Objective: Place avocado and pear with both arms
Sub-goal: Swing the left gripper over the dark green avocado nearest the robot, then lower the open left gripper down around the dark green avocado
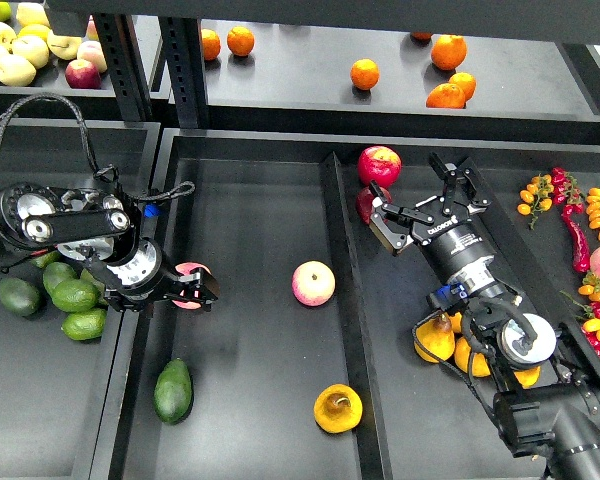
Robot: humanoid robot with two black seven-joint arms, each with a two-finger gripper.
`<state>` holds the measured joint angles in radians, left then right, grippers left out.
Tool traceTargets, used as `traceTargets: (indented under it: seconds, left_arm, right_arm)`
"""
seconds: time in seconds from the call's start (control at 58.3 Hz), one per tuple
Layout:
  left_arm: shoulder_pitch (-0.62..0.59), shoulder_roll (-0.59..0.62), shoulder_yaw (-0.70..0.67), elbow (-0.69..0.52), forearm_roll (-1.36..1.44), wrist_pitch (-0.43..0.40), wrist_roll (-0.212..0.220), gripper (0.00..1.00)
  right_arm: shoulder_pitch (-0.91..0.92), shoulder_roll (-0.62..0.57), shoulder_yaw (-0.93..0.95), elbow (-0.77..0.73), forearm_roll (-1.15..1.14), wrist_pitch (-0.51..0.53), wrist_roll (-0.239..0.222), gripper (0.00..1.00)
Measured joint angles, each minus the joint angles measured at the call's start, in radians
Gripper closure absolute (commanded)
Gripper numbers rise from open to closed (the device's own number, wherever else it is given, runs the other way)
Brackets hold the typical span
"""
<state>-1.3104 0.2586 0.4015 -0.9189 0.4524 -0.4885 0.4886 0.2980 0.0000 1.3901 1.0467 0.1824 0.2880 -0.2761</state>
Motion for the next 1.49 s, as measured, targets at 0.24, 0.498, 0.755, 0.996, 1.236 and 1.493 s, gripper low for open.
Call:
traceTargets:
  seconds: [0.24, 0.498, 0.755, 0.996, 1.236, 1.493]
  left_arm:
    - [0.003, -0.107, 0.044, 0.067, 0.002, 0.0, 0.0, 0.01]
    - [0.014, -0.178, 0.096, 0.104, -0.003, 0.0, 0.0, 0.01]
    - [0.049, -0.204, 0.123, 0.114, -0.001, 0.0, 0.0, 0.01]
    - [0.082, -0.235, 0.175, 0.143, 0.01, 0.0, 0.0, 0.01]
    - [0.097, -0.258, 0.2, 0.185, 0.008, 0.0, 0.0, 0.01]
    - [0.109, -0.259, 0.218, 0.199, 0.012, 0.0, 0.0, 0.01]
  right_arm:
    - [0.0, 0.0, 0.0, -0.005, 0.0, 0.0, -0.001, 0.01]
    - [0.005, 0.0, -0.002, -0.016, 0.0, 0.0, -0.002, 0.01]
    - [0.006, 0.0, -0.002, -0.017, 0.002, 0.002, -0.002, 0.01]
    - [0.005, 0.0, 0.002, -0.018, 0.002, 0.006, -0.001, 0.01]
    - [0.004, 0.0, 0.003, -0.019, 0.002, 0.01, 0.001, 0.01]
    - [0.007, 0.0, 0.001, -0.028, 0.002, 0.011, 0.001, 0.01]
